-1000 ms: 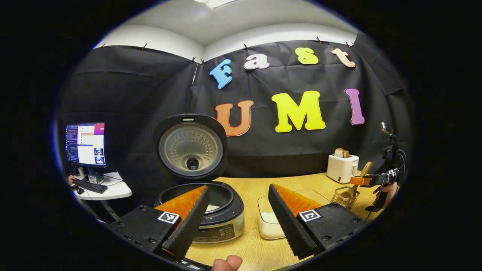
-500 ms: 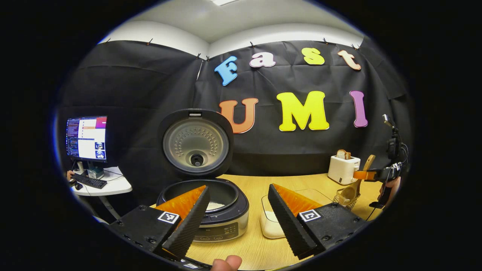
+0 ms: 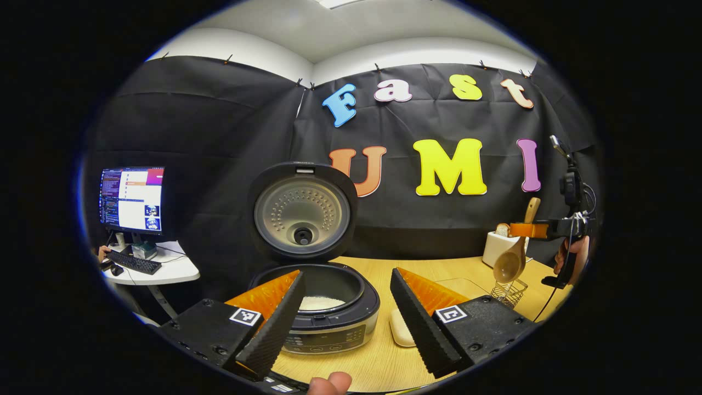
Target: Close the left gripper, press the button to open the rice cooker; take a wooden spoon from the chopstick holder with the right hand, scoop a spoonful of rice and pour it into the rice cooker, then put the wooden spoon back into the chopstick holder.
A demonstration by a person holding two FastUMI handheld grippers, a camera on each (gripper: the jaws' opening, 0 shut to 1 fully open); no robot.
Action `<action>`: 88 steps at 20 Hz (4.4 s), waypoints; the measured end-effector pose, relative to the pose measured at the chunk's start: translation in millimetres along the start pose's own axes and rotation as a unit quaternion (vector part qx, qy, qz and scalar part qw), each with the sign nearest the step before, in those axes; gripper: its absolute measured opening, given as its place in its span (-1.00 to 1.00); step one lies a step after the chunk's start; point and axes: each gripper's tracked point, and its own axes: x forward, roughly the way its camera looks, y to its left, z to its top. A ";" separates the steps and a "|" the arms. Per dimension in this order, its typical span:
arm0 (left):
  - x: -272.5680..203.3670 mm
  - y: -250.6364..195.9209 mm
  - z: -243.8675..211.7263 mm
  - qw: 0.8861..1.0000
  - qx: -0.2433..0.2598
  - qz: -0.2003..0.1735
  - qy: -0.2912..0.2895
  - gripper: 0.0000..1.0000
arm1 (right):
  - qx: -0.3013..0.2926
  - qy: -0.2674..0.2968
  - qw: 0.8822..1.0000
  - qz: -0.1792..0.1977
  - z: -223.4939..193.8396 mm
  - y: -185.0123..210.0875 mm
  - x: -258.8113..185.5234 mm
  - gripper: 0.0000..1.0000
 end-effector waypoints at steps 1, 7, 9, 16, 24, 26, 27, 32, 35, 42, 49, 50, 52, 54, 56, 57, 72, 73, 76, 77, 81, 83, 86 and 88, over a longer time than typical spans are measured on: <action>-0.9 3.3 1.5 1.000 -0.002 0.002 -0.002 0.99 | -0.007 -0.003 1.000 0.013 4.5 16.5 2.4 -0.99; -2.7 32.3 1.5 0.999 0.029 0.032 -0.003 0.98 | -0.055 0.044 0.995 0.072 -37.3 92.6 26.7 -0.99; -3.0 34.6 2.5 0.999 0.038 0.038 -0.006 0.98 | -0.080 0.063 0.992 0.069 -59.1 98.1 33.6 -1.00; -1.8 18.7 3.6 0.999 0.031 0.004 -0.010 0.98 | -0.177 0.110 0.978 0.033 -113.6 87.4 38.5 -0.99; -3.2 22.7 3.1 0.999 0.028 -0.009 -0.013 0.98 | -0.132 0.167 0.976 0.054 -155.5 127.1 31.6 -0.99; -3.8 29.5 3.8 1.000 0.019 -0.006 -0.014 0.98 | -0.108 0.171 0.978 0.059 -158.3 136.8 32.6 -0.99; -3.4 34.2 3.5 1.000 0.015 -0.003 -0.013 0.98 | -0.094 0.175 0.978 0.063 -160.0 142.3 32.6 -0.99; -4.8 48.8 1.7 1.000 0.020 0.020 -0.006 0.99 | -0.022 0.193 0.979 0.069 -164.1 160.7 39.4 -0.99; -4.6 42.4 2.5 1.000 0.019 0.010 -0.007 0.99 | 0.023 0.206 0.975 0.075 -162.5 171.0 45.9 -0.99; -8.7 50.1 0.5 1.000 0.012 0.023 0.003 0.98 | 0.133 0.213 0.962 0.104 -153.1 186.8 45.8 -0.99; -10.8 49.9 7.1 1.000 -0.003 0.019 -0.006 0.99 | 0.228 0.210 0.945 0.101 -142.9 140.8 52.4 -1.00; -10.5 46.3 6.4 1.000 -0.002 0.017 -0.004 0.99 | 0.228 0.204 0.947 0.096 -140.2 133.7 50.3 -1.00; -9.4 44.2 4.4 1.000 -0.001 0.015 -0.002 0.98 | 0.238 0.191 0.948 0.091 -131.9 118.3 49.7 -1.00; -6.8 36.3 2.9 1.000 -0.001 0.006 0.001 0.99 | 0.256 0.182 0.945 0.094 -123.4 104.6 46.0 -1.00; -5.9 31.6 1.5 1.000 -0.002 -0.001 0.004 0.98 | 0.286 0.167 0.939 0.096 -113.0 88.5 44.4 -1.00; -6.5 30.6 1.3 1.000 0.000 -0.001 0.004 0.98 | 0.303 0.159 0.935 0.097 -107.5 80.0 44.5 -1.00; -5.7 64.0 3.8 0.998 0.041 0.040 -0.014 0.99 | 0.383 0.127 0.900 0.163 -32.1 122.4 57.7 -1.00; -6.5 72.5 2.3 0.998 0.041 0.049 -0.012 0.99 | 0.381 0.131 0.898 0.176 -26.8 140.2 60.7 -1.00; -6.3 87.5 0.9 0.998 0.027 0.059 -0.009 0.99 | 0.377 0.148 0.889 0.215 -11.7 198.4 68.7 -1.00; -7.3 93.9 -0.2 0.998 0.023 0.065 -0.008 0.99 | 0.372 0.153 0.887 0.227 -8.2 217.7 74.2 -1.00; -9.5 111.1 0.0 0.997 0.012 0.082 -0.008 0.99 | 0.334 0.177 0.890 0.256 -12.0 280.6 89.1 -1.00; -11.0 116.3 -0.2 0.996 0.012 0.087 -0.008 0.99 | 0.309 0.174 0.899 0.257 -12.5 299.9 93.3 -1.00; -12.1 123.6 -0.3 0.995 0.015 0.093 -0.006 0.99 | 0.250 0.165 0.920 0.251 -18.8 319.3 97.7 -1.00; -11.7 124.4 -1.4 0.995 0.016 0.094 -0.006 0.99 | 0.209 0.150 0.933 0.253 -17.5 330.2 96.9 -1.00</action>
